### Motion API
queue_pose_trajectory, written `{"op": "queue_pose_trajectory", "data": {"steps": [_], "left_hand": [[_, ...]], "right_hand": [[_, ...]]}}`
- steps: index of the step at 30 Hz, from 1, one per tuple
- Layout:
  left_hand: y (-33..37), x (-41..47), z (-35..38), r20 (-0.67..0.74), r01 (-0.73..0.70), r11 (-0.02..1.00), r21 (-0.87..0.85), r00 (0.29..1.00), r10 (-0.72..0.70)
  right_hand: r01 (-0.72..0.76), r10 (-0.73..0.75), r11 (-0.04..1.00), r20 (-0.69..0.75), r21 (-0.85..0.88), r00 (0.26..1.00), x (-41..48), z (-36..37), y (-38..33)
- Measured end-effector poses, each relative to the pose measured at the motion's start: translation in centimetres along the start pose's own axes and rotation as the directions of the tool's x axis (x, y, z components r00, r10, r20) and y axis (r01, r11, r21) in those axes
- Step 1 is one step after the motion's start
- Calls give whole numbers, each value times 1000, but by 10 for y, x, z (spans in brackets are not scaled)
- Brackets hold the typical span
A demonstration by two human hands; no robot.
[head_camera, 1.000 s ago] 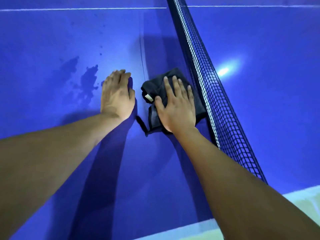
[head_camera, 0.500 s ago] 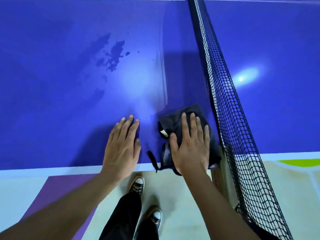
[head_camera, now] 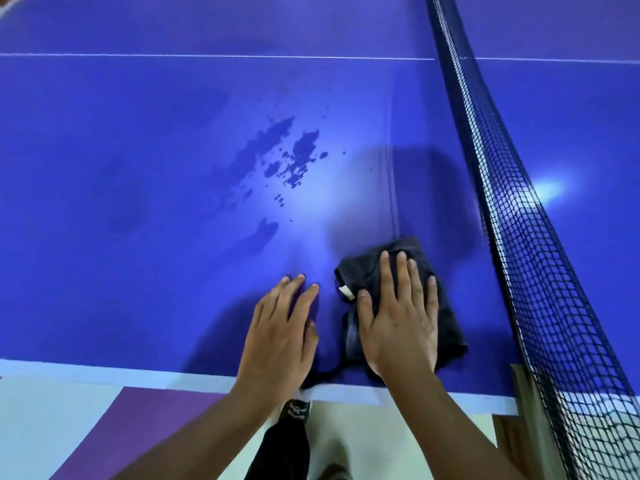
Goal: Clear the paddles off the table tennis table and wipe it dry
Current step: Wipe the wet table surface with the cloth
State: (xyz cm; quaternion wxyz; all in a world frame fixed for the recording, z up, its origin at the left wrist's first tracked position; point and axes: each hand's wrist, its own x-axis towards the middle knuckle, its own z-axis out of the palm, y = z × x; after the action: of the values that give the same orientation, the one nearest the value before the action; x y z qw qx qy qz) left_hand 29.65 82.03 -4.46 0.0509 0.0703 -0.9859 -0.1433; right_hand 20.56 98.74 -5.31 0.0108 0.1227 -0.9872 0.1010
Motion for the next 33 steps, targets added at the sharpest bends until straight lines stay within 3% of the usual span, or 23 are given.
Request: {"op": "queue_pose_trajectory", "data": {"steps": [8, 13, 17, 25, 33], "left_hand": [[-47, 86, -14, 7, -4, 999, -39, 1000, 5], [-102, 206, -25, -30, 9, 1000, 25, 1000, -8], [-133, 307, -25, -21, -58, 996, 66, 998, 60], [-165, 481, -10, 36, -129, 991, 40, 991, 128], [-172, 515, 7, 7, -158, 987, 41, 987, 158]], "right_hand": [[-56, 56, 998, -18, -10, 998, 95, 12, -27], [-80, 80, 996, -6, -37, 997, 183, 18, -45], [-117, 118, 992, 10, -46, 993, 272, 23, -57], [-249, 250, 968, 17, -35, 968, 443, 34, -67], [-279, 279, 960, 12, -20, 960, 561, 37, -60]]}}
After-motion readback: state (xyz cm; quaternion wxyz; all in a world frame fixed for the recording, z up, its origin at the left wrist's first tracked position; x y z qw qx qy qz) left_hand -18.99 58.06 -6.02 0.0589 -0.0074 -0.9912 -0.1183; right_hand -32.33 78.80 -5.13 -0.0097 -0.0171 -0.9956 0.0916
